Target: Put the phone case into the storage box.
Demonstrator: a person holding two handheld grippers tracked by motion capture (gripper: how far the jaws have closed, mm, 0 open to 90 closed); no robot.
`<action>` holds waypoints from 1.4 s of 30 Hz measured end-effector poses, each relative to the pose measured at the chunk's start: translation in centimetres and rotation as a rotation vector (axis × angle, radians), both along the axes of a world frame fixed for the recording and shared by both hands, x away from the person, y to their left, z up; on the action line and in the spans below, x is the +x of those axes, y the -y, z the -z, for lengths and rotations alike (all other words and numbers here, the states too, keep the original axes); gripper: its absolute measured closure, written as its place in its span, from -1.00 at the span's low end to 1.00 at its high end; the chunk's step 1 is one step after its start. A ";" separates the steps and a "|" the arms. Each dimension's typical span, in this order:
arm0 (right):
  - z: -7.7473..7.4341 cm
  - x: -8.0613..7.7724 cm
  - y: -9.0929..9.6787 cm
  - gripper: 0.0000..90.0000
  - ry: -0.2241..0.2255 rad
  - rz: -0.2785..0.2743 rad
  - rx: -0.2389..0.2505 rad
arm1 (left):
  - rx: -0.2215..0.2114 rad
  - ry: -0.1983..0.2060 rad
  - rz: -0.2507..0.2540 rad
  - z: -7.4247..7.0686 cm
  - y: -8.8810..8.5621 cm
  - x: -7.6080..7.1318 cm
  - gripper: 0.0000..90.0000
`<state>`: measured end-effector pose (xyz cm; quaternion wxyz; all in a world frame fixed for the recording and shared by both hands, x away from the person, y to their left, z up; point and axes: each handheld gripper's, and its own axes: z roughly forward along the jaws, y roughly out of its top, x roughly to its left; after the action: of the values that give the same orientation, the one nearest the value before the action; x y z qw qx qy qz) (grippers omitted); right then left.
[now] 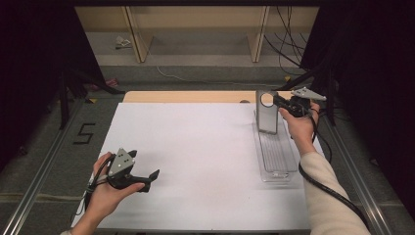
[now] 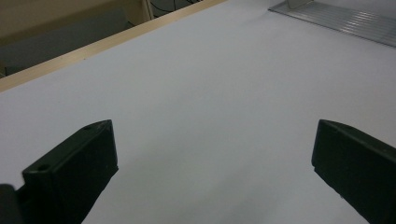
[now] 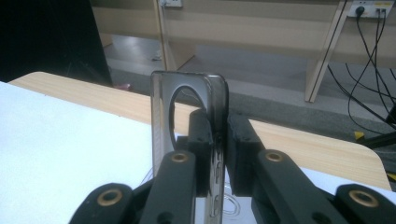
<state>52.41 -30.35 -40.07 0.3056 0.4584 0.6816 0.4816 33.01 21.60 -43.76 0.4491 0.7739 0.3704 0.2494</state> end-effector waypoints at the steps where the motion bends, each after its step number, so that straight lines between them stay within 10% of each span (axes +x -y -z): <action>1: 0.0 0.0 0.0 0.83 -0.001 0.000 0.001 | 0.001 0.001 0.000 0.0 0.0 0.0 -1.00; 23: 0.2 0.5 0.0 0.72 0.003 0.014 -0.003 | 0.000 -0.001 0.000 0.0 0.0 0.0 -1.00; 42: 0.6 1.5 -0.7 0.12 0.012 0.070 -0.082 | 0.002 -0.004 0.001 0.1 0.0 0.0 -1.00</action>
<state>53.95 -29.66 -40.69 0.3447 0.4660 0.6826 0.4451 33.05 21.63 -43.87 0.4475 0.7751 0.3709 0.2479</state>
